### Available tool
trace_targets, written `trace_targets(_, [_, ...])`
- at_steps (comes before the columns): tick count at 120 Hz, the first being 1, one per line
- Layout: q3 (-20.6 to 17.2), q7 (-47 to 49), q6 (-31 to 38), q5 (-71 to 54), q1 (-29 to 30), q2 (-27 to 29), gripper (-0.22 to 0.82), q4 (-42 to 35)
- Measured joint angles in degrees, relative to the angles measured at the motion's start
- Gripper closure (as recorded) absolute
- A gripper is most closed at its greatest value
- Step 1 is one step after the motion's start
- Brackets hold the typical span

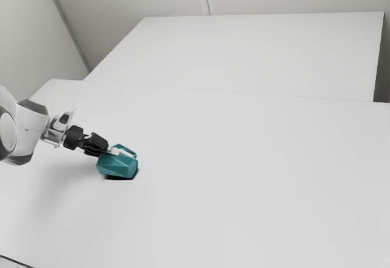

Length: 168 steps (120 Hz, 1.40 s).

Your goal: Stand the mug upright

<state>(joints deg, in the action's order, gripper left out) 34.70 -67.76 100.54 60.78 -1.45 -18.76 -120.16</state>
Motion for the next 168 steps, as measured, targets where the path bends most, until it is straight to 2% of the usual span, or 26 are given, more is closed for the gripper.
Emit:
trace_targets(22, [-0.05, -0.45, 0.04, 0.34, -0.03, 0.64, 0.71, -0.01])
trace_targets(40, [-0.03, -0.75, -0.1, 0.49, -0.56, 2.06, 0.75, -0.07])
trace_targets(89, [0.14, -1.05, -0.51, 1.61, -3.56, 6.37, 0.77, -0.62])
trace_targets(125, [0.04, 0.36, 2.18, -0.69, -6.13, 12.07, 0.77, -0.37])
trace_targets(145, [-2.43, 3.03, 5.05, -5.41, -6.46, 13.98, 0.77, -0.03])
trace_targets(168, [-6.96, 8.41, 7.7, -17.18, -6.13, 14.11, 0.78, 3.63])
